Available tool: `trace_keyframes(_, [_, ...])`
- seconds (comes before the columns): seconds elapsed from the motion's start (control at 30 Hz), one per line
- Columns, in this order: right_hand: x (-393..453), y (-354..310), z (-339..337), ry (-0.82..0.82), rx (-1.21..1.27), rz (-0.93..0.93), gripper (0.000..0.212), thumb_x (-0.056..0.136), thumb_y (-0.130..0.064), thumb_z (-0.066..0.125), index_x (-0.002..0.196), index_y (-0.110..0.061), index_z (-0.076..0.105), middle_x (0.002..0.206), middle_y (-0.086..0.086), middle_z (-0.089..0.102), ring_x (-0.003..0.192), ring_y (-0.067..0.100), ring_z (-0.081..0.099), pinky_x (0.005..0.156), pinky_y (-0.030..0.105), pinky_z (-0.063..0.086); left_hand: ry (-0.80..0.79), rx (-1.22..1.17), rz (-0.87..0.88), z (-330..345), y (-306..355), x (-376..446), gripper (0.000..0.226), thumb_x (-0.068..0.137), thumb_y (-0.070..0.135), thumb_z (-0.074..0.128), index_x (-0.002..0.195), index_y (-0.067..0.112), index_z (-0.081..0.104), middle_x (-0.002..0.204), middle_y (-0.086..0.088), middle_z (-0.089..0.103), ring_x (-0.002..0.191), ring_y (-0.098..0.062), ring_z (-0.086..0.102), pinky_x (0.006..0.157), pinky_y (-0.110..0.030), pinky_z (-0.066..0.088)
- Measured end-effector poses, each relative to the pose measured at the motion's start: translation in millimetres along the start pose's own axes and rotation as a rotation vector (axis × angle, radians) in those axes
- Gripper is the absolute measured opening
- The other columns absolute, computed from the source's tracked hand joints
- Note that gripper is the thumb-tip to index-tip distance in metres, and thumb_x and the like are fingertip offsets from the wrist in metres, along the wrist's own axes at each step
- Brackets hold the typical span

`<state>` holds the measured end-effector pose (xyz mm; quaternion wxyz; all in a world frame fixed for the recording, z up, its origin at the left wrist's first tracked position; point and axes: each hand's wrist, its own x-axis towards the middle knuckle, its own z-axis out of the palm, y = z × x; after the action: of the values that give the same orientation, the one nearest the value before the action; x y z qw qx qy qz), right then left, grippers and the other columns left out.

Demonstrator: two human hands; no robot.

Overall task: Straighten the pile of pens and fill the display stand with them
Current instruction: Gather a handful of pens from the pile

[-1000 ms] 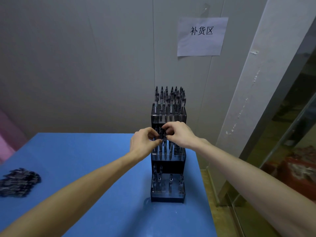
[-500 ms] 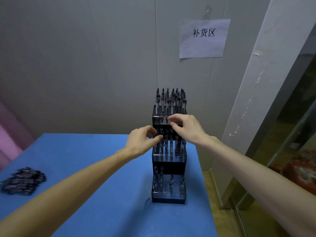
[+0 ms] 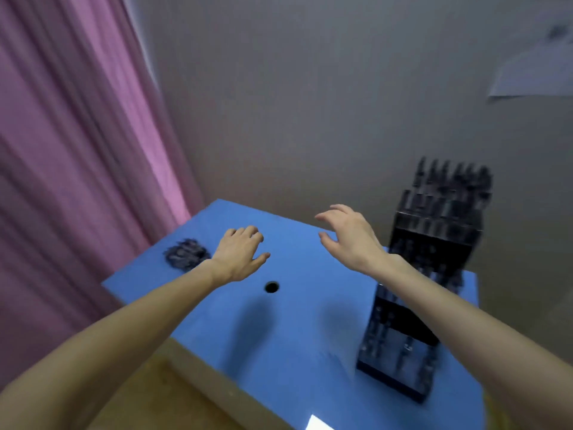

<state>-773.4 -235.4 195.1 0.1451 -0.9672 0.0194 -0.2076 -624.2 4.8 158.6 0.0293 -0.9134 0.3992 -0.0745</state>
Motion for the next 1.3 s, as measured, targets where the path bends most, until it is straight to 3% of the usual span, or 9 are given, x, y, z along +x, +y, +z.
trace_keyframes(0.23, [65,-74,91,-0.231,-0.044,-0.062,0.066,0.102,-0.041,0.051,0.157,-0.010,0.029,0.161,0.006,0.034,0.156,0.025,0.013,0.121,0.041,0.023,-0.138,0.093,-0.241,35,-127,-38,0.060,0.103,0.058,0.039,0.141,0.013,0.048,0.152,-0.008,0.042,0.130,-0.030,0.049,0.108,-0.044,0.038])
trace_keyframes(0.57, [179,-153,214,-0.413,-0.130,0.064,0.082,0.105,-0.048,0.044,0.162,-0.007,0.003,0.170,0.010,0.001,0.157,0.026,-0.005,0.126,0.043,0.008,-0.294,0.049,-0.179,88,-288,-21,0.075,0.104,0.055,0.042,0.161,0.010,0.021,0.170,-0.016,0.010,0.151,-0.034,0.027,0.120,-0.046,0.028])
trace_keyframes(0.73, [221,-179,266,-0.533,-0.142,0.160,0.084,0.103,-0.047,0.049,0.161,-0.006,0.005,0.168,0.013,0.011,0.156,0.032,0.006,0.124,0.047,0.017,-0.381,-0.026,-0.178,113,-354,-8,0.071,0.103,0.048,0.049,0.159,0.012,0.024,0.168,-0.014,0.014,0.140,-0.034,0.043,0.102,-0.045,0.047])
trace_keyframes(0.87, [251,-186,298,-0.641,-0.182,0.175,0.080,0.102,-0.046,0.052,0.158,-0.004,0.014,0.158,0.014,0.030,0.148,0.034,0.024,0.119,0.046,0.029,-0.422,-0.086,-0.196,134,-391,2,0.058,0.102,0.046,0.052,0.147,0.012,0.039,0.155,-0.010,0.035,0.122,-0.033,0.057,0.090,-0.043,0.052])
trace_keyframes(1.0, [279,-184,328,-0.714,-0.202,0.173,0.070,0.103,-0.046,0.050,0.153,-0.005,0.024,0.149,0.014,0.041,0.140,0.034,0.034,0.113,0.046,0.036,-0.455,-0.138,-0.195,155,-411,18,0.055,0.102,0.045,0.051,0.146,0.012,0.041,0.146,-0.008,0.041,0.112,-0.030,0.061,0.083,-0.042,0.053])
trace_keyframes(1.13, [304,-176,364,-0.764,-0.135,0.189,0.059,0.103,-0.045,0.049,0.145,-0.006,0.035,0.139,0.015,0.049,0.132,0.035,0.043,0.106,0.045,0.040,-0.493,-0.155,-0.179,173,-420,35,0.055,0.103,0.040,0.051,0.148,0.011,0.039,0.144,-0.009,0.043,0.110,-0.030,0.060,0.085,-0.042,0.051])
trace_keyframes(1.3, [329,-176,402,-0.825,0.031,0.226,0.061,0.102,-0.046,0.050,0.147,-0.006,0.041,0.148,0.015,0.049,0.135,0.034,0.047,0.110,0.044,0.041,-0.571,-0.162,-0.153,182,-440,61,0.057,0.102,0.031,0.052,0.153,0.013,0.034,0.151,-0.006,0.039,0.118,-0.030,0.059,0.095,-0.044,0.050])
